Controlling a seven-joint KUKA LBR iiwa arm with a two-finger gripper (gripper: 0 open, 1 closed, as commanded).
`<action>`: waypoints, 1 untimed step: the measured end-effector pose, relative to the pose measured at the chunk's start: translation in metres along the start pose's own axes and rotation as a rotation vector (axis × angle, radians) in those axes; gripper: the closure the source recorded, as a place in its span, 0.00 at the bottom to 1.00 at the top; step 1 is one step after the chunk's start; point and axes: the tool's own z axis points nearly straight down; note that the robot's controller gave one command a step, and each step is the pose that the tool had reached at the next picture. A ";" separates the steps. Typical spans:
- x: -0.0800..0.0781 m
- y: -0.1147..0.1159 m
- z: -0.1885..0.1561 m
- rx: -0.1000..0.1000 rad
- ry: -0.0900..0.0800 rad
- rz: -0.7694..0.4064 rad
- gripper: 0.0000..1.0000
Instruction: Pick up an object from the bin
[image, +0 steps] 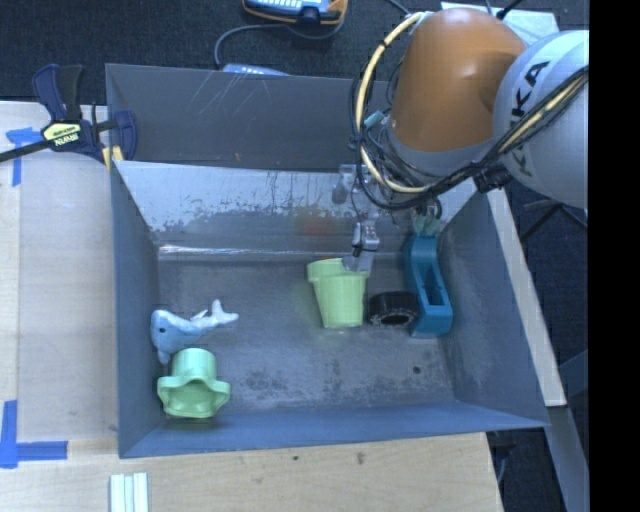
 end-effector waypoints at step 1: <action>-0.001 0.000 -0.005 0.000 -0.009 0.001 0.00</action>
Offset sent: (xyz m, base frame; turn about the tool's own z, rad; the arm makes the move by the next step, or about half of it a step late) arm -0.0245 -0.0134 -0.0601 -0.2623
